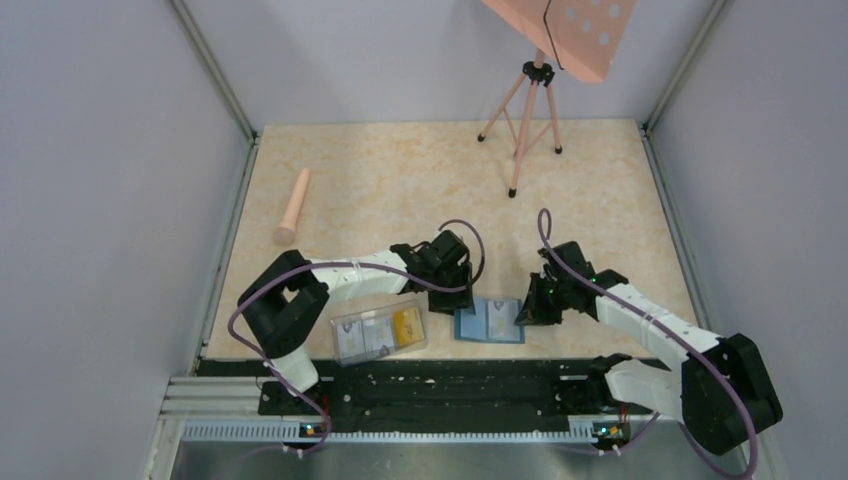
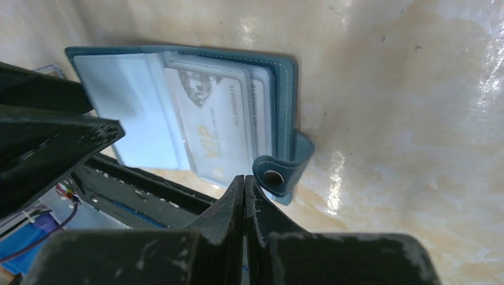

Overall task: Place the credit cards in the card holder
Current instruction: Close the card holder at the center of the board.

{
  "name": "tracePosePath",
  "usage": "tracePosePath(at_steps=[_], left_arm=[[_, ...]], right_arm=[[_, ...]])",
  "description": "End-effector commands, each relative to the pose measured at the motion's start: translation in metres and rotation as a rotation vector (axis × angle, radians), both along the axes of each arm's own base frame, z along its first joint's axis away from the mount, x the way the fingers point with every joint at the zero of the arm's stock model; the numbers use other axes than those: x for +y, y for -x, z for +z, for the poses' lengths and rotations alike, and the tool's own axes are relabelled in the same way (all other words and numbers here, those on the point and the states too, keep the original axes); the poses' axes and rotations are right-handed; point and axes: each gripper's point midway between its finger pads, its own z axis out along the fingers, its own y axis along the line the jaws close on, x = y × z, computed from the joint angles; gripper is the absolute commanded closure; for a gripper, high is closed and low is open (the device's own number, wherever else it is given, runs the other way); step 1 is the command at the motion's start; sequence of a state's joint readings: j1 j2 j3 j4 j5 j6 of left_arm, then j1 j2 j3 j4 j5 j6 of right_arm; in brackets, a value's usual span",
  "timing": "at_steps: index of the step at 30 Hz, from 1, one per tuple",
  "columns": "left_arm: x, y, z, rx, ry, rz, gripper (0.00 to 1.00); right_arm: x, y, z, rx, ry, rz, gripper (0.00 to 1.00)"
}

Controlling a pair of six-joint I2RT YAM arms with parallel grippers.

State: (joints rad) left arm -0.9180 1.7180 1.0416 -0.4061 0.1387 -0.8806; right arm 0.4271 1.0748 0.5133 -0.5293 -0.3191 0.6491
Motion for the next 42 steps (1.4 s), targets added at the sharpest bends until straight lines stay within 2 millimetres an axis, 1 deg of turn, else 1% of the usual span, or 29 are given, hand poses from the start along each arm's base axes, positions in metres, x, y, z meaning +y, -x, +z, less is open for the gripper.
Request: tracePosePath(at_steps=[1,4,5,8,11,14,18,21,25,32,34,38,40,42], left_arm=[[-0.035,0.001,0.028,-0.005,0.199,-0.045,0.45],[-0.04,0.003,0.036,-0.003,0.243,-0.055,0.5],[-0.041,0.003,0.039,-0.008,0.253,-0.055,0.53],[-0.036,0.001,0.039,-0.016,0.231,-0.038,0.7],[-0.026,-0.001,0.028,-0.009,0.151,-0.027,0.87],[-0.023,0.001,0.021,0.004,0.115,-0.036,1.0],[-0.02,0.001,0.022,-0.001,0.1,-0.044,1.0],[-0.019,0.001,0.027,-0.01,0.094,-0.057,1.0],[-0.009,-0.002,0.036,-0.038,0.041,-0.065,1.0],[0.032,-0.007,0.049,-0.078,-0.198,-0.107,1.0],[0.052,-0.009,0.053,-0.076,-0.308,-0.097,1.0],[0.069,-0.01,0.071,-0.092,-0.401,-0.08,1.0],[0.066,-0.013,0.075,-0.105,-0.388,-0.085,1.0],[0.056,-0.01,0.068,-0.078,-0.36,-0.113,1.0]], right_arm=[[-0.002,-0.002,-0.012,0.011,0.016,-0.009,1.0],[-0.003,-0.001,-0.014,0.018,0.023,-0.01,1.0],[-0.003,-0.001,-0.015,0.02,0.024,-0.01,1.0],[-0.002,-0.001,-0.013,0.015,0.018,-0.007,1.0],[0.001,-0.004,-0.008,0.0,0.004,0.002,1.0],[0.004,-0.006,-0.001,-0.016,-0.013,0.013,1.0],[0.006,-0.008,0.012,-0.045,-0.028,0.025,1.0],[0.005,-0.011,0.023,-0.072,-0.028,0.011,1.0],[0.002,-0.013,0.037,-0.091,-0.025,-0.021,1.0],[-0.004,-0.019,0.061,-0.116,0.006,-0.053,1.0],[-0.004,-0.02,0.064,-0.116,0.005,-0.063,1.0],[-0.001,-0.02,0.067,-0.107,-0.014,-0.071,1.0],[0.002,-0.02,0.068,-0.107,-0.031,-0.072,1.0],[0.005,-0.021,0.068,-0.117,-0.054,-0.066,1.0]])
